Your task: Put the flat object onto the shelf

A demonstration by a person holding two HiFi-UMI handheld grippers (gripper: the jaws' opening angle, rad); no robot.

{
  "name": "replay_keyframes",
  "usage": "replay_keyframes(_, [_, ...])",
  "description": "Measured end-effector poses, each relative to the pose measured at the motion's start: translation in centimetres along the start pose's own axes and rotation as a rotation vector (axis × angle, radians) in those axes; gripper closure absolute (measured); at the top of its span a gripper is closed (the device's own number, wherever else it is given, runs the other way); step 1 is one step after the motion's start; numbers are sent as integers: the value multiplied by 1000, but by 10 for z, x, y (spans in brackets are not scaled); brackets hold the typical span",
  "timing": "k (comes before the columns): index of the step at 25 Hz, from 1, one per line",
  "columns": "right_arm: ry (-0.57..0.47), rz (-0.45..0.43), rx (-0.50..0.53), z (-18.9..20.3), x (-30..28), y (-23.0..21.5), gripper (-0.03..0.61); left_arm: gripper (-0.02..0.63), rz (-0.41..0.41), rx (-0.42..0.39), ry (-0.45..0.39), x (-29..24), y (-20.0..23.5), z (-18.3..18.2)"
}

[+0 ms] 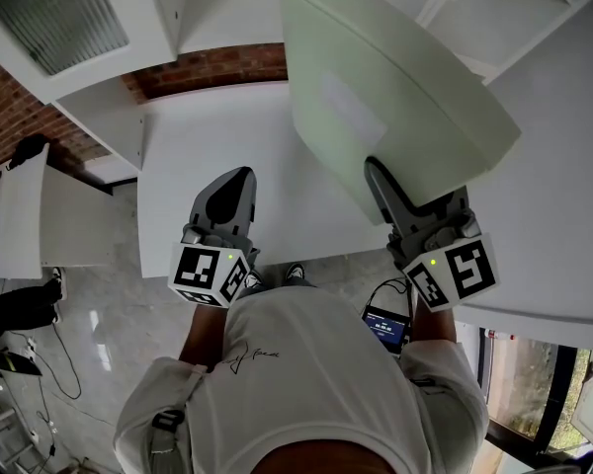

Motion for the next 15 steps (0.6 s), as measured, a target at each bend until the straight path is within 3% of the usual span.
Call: replay_keyframes(15, [-56, 17, 106, -34, -13, -10, 302, 600, -2, -7, 8, -1, -2, 0])
Point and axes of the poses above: the fingertips, and each gripper's own axes: x backward along the fingers, y to its left, z out of its underside, the point moved 8 cm from there along x, backward along the fingers, and after that the axes turned 14 degrees about z, right-handed, at the moved point
